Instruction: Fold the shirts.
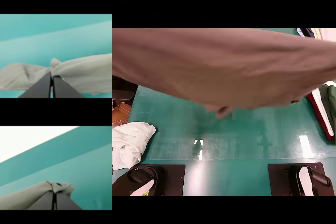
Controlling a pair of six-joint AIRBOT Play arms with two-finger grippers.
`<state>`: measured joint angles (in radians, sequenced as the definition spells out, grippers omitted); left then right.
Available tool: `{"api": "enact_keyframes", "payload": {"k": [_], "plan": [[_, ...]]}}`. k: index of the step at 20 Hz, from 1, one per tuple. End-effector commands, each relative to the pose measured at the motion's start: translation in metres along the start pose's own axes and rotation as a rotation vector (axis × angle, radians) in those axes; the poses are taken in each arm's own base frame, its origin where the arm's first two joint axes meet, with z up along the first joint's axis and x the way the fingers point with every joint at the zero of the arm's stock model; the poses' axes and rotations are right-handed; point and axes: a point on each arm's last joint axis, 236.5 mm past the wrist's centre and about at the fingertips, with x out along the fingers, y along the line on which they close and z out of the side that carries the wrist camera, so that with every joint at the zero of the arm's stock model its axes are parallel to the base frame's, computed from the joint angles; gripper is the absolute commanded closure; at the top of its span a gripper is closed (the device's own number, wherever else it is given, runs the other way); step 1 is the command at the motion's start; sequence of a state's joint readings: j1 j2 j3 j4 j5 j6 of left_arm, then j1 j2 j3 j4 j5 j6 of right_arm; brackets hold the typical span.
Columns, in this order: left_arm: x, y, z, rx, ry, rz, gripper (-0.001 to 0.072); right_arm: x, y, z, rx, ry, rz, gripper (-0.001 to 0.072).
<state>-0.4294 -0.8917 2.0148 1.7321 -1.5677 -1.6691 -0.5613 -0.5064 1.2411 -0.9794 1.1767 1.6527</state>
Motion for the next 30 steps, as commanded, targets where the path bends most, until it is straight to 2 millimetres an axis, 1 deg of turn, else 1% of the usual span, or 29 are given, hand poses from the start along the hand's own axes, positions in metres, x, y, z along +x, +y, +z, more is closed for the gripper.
{"api": "enact_keyframes", "payload": {"k": [1,4,6,8,10,11,12,13,15,16,17,19,20,21,22,23,24,25,26,27,28,29,30], "plan": [[0.03,-0.007,-0.041,0.019,0.162,-0.011,0.0678,-0.001,-0.022,-0.007,0.042,0.051,-0.055,0.0687],[0.09,-0.021,-0.103,0.047,0.352,-0.035,0.0678,0.026,-0.015,-0.018,0.064,0.173,0.033,0.0687],[0.132,-0.025,-0.145,0.063,0.425,-0.037,0.0678,0.051,-0.011,-0.031,0.048,0.286,0.072,0.0687],[0.169,-0.04,-0.188,0.053,0.474,-0.082,0.0678,0.082,-0.008,-0.056,-0.011,0.421,0.079,0.0686],[0.199,-0.055,-0.231,0.023,0.543,-0.13,0.0679,0.122,-0.002,-0.091,-0.1,0.549,0.076,0.0686],[0.212,-0.057,-0.248,0.021,0.575,-0.129,0.0679,0.143,0.002,-0.107,-0.151,0.59,0.071,0.0686],[0.225,-0.056,-0.262,0.027,0.599,-0.119,0.0679,0.166,0.004,-0.122,-0.206,0.609,0.059,0.0686],[0.238,-0.055,-0.269,0.035,0.614,-0.109,0.0678,0.187,0.004,-0.134,-0.235,0.617,0.042,0.0686],[0.262,-0.055,-0.278,0.043,0.614,-0.1,0.0678,0.226,0.009,-0.159,-0.231,0.63,0.043,0.0685],[0.273,-0.057,-0.281,0.042,0.608,-0.101,0.0679,0.242,0.007,-0.169,-0.22,0.635,0.038,0.0685],[0.282,-0.057,-0.284,0.044,0.605,-0.099,0.0678,0.255,0.006,-0.178,-0.208,0.643,0.033,0.0684],[0.296,-0.053,-0.285,0.049,0.586,-0.086,0.0678,0.274,-0.002,-0.19,-0.193,0.649,0.017,0.0684],[0.3,-0.046,-0.283,0.034,0.575,-0.07,0.0678,0.281,-0.007,-0.193,-0.187,0.65,0.01,0.0684],[0.301,-0.034,-0.278,0.014,0.565,-0.048,0.0677,0.285,-0.012,-0.193,-0.18,0.645,0.001,0.0684],[0.301,-0.02,-0.272,-0.008,0.56,-0.023,0.053,0.288,-0.018,-0.189,-0.172,0.635,-0.009,0.0676],[0.299,-0.002,-0.265,-0.038,0.562,0.011,0.0255,0.289,-0.023,-0.182,-0.162,0.617,-0.018,0.0568],[0.295,0.016,-0.257,-0.066,0.567,0.045,0.0201,0.289,-0.026,-0.172,-0.156,0.6,-0.025,0.0301],[0.29,0.034,-0.249,-0.088,0.569,0.076,0.0201,0.287,-0.029,-0.16,-0.15,0.586,-0.03,0.0166],[0.284,0.052,-0.241,-0.113,0.569,0.107,0.0201,0.283,-0.03,-0.145,-0.147,0.568,-0.034,0.0161],[0.278,0.065,-0.238,-0.123,0.577,0.128,0.0201,0.278,-0.028,-0.13,-0.147,0.546,-0.032,0.0161],[0.273,0.072,-0.242,-0.113,0.603,0.13,0.02,0.272,-0.025,-0.115,-0.151,0.519,-0.028,0.0161],[0.268,0.074,-0.251,-0.092,0.643,0.123,0.02,0.266,-0.021,-0.104,-0.154,0.491,-0.023,0.0161],[0.263,0.072,-0.262,-0.067,0.691,0.107,0.02,0.259,-0.017,-0.097,-0.16,0.471,-0.016,0.0161]]}}
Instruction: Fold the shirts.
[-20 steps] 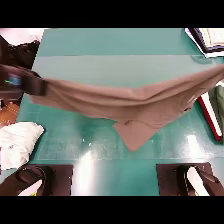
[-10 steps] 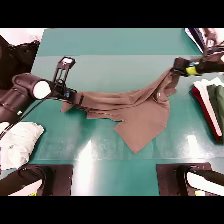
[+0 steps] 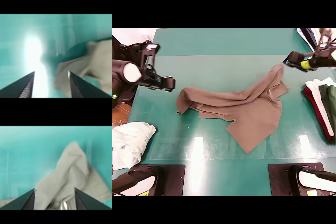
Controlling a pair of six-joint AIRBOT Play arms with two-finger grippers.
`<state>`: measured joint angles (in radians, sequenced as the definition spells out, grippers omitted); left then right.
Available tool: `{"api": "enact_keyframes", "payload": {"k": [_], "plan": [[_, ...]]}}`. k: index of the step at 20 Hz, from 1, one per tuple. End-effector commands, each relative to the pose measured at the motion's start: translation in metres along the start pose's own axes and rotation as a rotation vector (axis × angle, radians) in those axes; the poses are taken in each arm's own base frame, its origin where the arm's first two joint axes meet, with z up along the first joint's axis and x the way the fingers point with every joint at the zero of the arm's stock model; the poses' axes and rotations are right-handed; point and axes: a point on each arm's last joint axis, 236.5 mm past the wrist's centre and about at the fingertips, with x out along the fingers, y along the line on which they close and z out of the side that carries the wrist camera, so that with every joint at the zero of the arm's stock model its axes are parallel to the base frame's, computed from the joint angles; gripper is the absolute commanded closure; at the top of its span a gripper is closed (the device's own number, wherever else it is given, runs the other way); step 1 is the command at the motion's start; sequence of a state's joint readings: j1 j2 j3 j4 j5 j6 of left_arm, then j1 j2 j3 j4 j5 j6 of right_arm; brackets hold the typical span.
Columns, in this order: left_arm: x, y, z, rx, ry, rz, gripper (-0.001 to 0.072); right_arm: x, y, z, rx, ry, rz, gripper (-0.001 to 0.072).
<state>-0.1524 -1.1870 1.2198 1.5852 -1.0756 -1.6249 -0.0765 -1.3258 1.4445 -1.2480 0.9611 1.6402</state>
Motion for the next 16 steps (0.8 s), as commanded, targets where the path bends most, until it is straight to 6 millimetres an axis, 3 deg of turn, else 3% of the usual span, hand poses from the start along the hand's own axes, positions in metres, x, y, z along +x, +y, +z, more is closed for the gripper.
{"api": "enact_keyframes", "payload": {"k": [1,5,7,9,12,16], "plan": [[-0.001,0.016,-0.031,0.053,0.13,0.002,0.02,-0.033,0.002,0.02,-0.014,-0.069,-0.004,0.0161],[0.021,0.004,-0.084,0.11,0.277,-0.063,0.0199,-0.047,0.007,0.02,-0.034,-0.078,0.002,0.0161],[0.034,-0.027,-0.112,0.109,0.325,-0.202,0.0199,-0.046,0.006,0.012,-0.033,-0.044,-0.001,0.0162],[0.047,-0.045,-0.127,0.094,0.32,-0.28,0.0198,-0.046,0.006,0.006,-0.033,-0.022,-0.002,0.0161],[0.071,-0.038,-0.142,0.07,0.291,-0.246,0.0198,-0.046,0.005,-0.001,-0.032,0.01,-0.004,0.0162],[0.087,-0.04,-0.134,0.013,0.199,-0.242,0.0198,-0.046,0.005,-0.008,-0.032,0.038,-0.005,0.0162]]}}
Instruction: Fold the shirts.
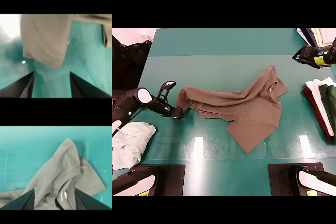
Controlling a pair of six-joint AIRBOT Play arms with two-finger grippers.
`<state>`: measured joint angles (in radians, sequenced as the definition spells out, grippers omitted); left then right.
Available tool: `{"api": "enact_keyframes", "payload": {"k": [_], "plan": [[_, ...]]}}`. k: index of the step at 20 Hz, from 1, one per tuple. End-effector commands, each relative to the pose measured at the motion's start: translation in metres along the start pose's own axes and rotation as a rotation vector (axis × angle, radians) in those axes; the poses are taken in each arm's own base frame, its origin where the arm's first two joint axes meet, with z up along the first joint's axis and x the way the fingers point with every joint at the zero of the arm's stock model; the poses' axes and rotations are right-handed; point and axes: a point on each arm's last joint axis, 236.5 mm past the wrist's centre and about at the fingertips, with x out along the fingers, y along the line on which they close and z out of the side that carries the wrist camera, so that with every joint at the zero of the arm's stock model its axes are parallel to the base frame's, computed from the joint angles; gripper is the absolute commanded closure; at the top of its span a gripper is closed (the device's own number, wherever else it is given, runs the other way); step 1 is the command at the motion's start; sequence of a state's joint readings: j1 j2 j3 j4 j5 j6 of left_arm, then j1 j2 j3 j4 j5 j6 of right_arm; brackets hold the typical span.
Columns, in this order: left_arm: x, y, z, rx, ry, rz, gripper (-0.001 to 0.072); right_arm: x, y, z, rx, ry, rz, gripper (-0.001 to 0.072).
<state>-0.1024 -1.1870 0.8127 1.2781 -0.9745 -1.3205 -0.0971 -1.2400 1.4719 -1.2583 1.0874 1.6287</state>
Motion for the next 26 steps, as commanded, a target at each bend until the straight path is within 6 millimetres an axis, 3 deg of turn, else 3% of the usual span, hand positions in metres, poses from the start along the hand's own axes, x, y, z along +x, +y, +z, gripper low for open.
{"api": "enact_keyframes", "payload": {"k": [1,9,16,20,21,23,24,26], "plan": [[0.011,0.002,0.014,-0.028,-0.097,-0.002,0.0199,-0.001,0.0,-0.009,0.001,0.037,-0.001,0.0162],[0.005,0.01,0.006,0.027,-0.041,0.042,0.0199,-0.001,-0.001,-0.015,0.001,0.063,-0.003,0.0162],[0.0,0.02,0.037,0.013,-0.168,0.085,0.0199,-0.001,-0.001,-0.016,0.001,0.069,-0.003,0.0162],[0.006,0.017,0.036,-0.006,-0.164,0.065,0.0209,-0.001,-0.001,-0.018,0.001,0.075,-0.003,0.0162],[0.01,0.017,0.033,-0.011,-0.15,0.061,0.0287,-0.001,-0.001,-0.018,0.002,0.076,-0.002,0.0162],[0.019,0.017,0.027,-0.022,-0.115,0.051,0.0525,-0.002,-0.001,-0.024,0.001,0.101,-0.004,0.0162],[0.022,0.016,0.023,-0.028,-0.095,0.045,0.0682,-0.002,-0.001,-0.029,0.001,0.124,-0.006,0.0162],[0.021,0.013,0.016,-0.028,-0.058,0.032,0.0679,-0.005,-0.003,-0.045,-0.001,0.193,-0.012,0.0162]]}}
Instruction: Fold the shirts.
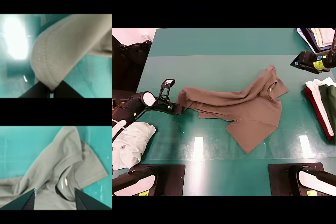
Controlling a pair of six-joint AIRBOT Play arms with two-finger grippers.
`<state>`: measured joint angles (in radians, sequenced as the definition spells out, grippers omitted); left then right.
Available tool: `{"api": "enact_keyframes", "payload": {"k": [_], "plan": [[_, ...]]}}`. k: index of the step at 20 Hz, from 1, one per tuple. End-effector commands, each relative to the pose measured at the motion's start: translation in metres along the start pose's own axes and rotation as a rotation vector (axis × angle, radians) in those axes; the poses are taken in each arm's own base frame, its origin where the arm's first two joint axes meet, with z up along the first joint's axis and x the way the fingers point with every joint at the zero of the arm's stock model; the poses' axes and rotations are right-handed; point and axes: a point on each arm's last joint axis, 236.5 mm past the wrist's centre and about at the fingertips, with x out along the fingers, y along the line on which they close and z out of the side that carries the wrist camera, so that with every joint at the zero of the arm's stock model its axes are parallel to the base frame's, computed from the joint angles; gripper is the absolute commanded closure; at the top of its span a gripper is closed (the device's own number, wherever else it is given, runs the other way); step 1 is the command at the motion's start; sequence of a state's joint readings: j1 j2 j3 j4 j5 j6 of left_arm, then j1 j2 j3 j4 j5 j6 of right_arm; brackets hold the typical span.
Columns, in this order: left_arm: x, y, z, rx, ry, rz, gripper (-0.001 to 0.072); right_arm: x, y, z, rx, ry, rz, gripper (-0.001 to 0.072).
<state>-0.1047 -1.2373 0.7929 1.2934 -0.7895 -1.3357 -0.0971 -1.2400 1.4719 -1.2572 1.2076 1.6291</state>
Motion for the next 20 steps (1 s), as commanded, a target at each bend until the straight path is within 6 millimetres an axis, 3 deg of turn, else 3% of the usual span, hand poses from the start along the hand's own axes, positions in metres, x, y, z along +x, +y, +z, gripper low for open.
{"api": "enact_keyframes", "payload": {"k": [1,3,7,9,11,14,20], "plan": [[-0.005,-0.007,-0.008,-0.002,0.06,-0.026,0.0679,-0.002,-0.003,-0.029,-0.002,0.121,-0.011,0.0163],[-0.033,-0.012,0.01,0.029,0.026,-0.029,0.0679,0.003,-0.009,-0.063,-0.004,0.225,-0.019,0.0163],[-0.114,-0.029,0.068,0.086,-0.19,-0.028,0.0679,0.03,-0.046,-0.161,0.112,0.412,-0.106,0.0164],[-0.135,-0.034,0.079,0.096,-0.246,-0.03,0.0678,0.043,-0.059,-0.206,0.171,0.49,-0.134,0.0197],[-0.137,-0.037,0.076,0.093,-0.236,-0.043,0.0678,0.053,-0.068,-0.24,0.208,0.555,-0.152,0.0213],[-0.135,-0.039,0.067,0.095,-0.198,-0.05,0.0678,0.063,-0.073,-0.264,0.248,0.582,-0.158,0.0213],[-0.134,-0.04,0.061,0.093,-0.172,-0.056,0.0678,0.083,-0.062,-0.28,0.283,0.555,-0.112,0.0243]]}}
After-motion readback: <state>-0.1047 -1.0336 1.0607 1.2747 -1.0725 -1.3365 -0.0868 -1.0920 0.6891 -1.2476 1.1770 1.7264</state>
